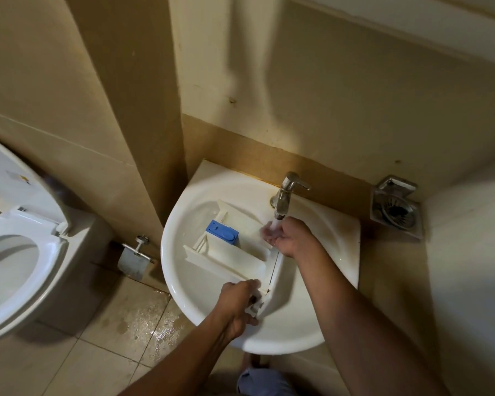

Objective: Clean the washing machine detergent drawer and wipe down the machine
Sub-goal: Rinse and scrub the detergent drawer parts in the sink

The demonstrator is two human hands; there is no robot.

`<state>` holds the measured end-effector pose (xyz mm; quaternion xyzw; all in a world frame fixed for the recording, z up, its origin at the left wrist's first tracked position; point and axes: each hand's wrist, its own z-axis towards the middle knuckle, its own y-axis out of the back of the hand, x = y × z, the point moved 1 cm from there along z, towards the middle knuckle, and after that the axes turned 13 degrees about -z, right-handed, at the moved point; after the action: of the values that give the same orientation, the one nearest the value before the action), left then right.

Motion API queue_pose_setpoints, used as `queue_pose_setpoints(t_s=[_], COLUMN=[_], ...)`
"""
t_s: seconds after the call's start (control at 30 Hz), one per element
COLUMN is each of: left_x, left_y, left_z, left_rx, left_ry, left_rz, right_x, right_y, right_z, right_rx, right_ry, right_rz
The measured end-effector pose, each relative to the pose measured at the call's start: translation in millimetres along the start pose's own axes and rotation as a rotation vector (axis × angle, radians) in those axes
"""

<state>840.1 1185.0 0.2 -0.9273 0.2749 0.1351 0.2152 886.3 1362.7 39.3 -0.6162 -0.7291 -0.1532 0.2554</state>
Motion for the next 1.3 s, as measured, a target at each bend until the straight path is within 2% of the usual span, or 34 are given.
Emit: queue_pose_setpoints(t_s=[0.13, 0.23, 0.3, 0.37, 0.47, 0.53, 0.57, 0.63, 0.7, 0.73, 0.8, 0.93, 1.07, 1.13, 1.17, 1.23, 1.27, 1.3], left_x=[6, 5, 2, -1, -6, -8, -9, -13, -16, -18, -19, -24, -34, -37, -38, -38, -38, -39], left_y=[-3, -1, 2, 4, 6, 6, 6, 7, 8, 9, 10, 16, 29, 30, 29, 28, 27, 26], left_z=[1, 2, 3, 3, 6, 10, 11, 15, 18, 20, 21, 18, 21, 22, 22, 24, 24, 23], left_rx=[0.046, 0.074, 0.1, 0.111, 0.091, 0.078, 0.07, 0.035, -0.019, -0.051, -0.084, -0.127, -0.156, -0.164, -0.171, -0.178, -0.176, -0.171], left_ry=[0.075, 0.102, 0.106, 0.102, 0.059, 0.045, 0.043, 0.011, -0.037, -0.06, -0.1, -0.181, -0.22, -0.199, -0.185, -0.159, -0.151, -0.148], left_rz=[-0.082, -0.113, -0.093, -0.018, 0.042, -0.036, -0.1, -0.207, -0.265, -0.294, -0.353, -0.4, -0.402, -0.394, -0.387, -0.371, -0.361, -0.358], right_x=[4, 7, 8, 5, -14, -24, -23, -13, -3, -2, 2, 5, -1, -4, -9, -21, -29, -37], right_y=[-4, 4, 13, 11, -17, -34, -38, -33, -22, -16, -5, -6, -11, -7, -5, -3, -2, 0], right_z=[-1, -4, -12, -25, -42, -40, -39, -34, -31, -30, -22, -13, -12, -21, -27, -43, -49, -51], right_rx=[-0.011, 0.095, 0.213, 0.319, 0.435, 0.326, 0.205, 0.004, -0.052, -0.029, -0.036, -0.039, 0.032, 0.108, 0.149, 0.208, 0.191, 0.096], right_ry=[-0.053, -0.098, -0.084, -0.042, 0.072, 0.231, 0.283, 0.353, 0.101, 0.056, -0.034, -0.025, -0.038, -0.003, 0.018, 0.164, 0.307, 0.499], right_rz=[0.278, 0.13, -0.127, -0.487, -1.303, -1.618, -1.644, -1.509, -0.718, -0.403, 0.047, 0.277, 0.346, 0.228, 0.064, -0.534, -0.862, -1.144])
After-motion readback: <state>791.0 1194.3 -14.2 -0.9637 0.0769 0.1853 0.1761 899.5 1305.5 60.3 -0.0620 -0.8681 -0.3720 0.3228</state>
